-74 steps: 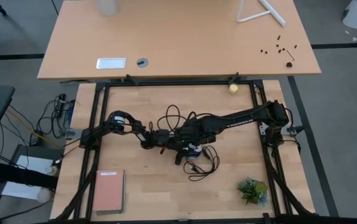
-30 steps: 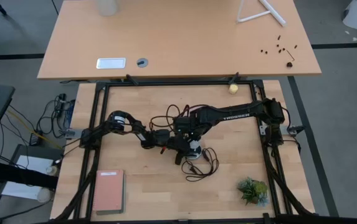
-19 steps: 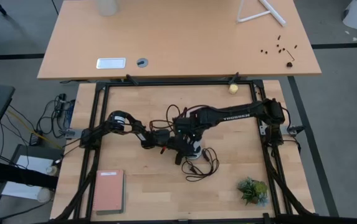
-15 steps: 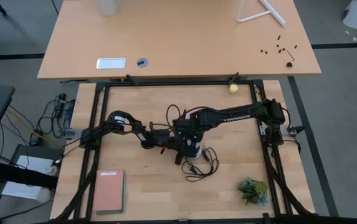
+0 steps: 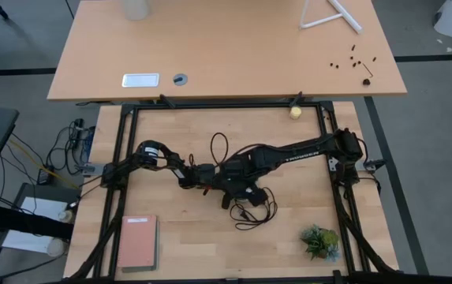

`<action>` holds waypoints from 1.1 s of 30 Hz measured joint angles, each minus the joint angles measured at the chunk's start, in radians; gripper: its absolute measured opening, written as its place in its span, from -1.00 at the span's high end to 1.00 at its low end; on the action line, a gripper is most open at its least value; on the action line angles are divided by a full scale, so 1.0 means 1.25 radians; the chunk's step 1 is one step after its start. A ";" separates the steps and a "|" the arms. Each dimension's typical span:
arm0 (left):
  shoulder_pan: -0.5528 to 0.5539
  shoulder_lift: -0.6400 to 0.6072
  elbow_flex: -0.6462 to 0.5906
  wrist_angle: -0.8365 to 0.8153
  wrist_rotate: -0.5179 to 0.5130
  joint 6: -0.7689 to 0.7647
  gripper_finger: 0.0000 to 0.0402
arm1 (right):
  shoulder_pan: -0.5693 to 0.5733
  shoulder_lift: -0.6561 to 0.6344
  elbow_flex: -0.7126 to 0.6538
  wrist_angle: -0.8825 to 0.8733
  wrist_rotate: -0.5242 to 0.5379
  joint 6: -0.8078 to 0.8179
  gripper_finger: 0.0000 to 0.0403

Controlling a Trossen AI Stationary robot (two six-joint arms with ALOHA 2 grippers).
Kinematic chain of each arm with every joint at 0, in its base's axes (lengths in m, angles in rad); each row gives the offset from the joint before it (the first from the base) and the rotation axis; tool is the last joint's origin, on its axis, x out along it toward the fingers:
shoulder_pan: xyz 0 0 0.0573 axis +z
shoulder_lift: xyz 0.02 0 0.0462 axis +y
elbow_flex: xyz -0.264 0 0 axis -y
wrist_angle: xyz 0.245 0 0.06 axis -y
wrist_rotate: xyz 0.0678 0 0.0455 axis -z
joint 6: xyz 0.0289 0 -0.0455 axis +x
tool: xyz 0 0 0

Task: Screw lightbulb
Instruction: Insert the white lightbulb into the silver lamp

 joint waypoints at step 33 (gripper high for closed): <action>0.000 0.000 -0.001 -0.007 -0.017 0.036 0.06 | -0.024 -0.007 -0.075 0.088 -0.020 -0.473 -0.23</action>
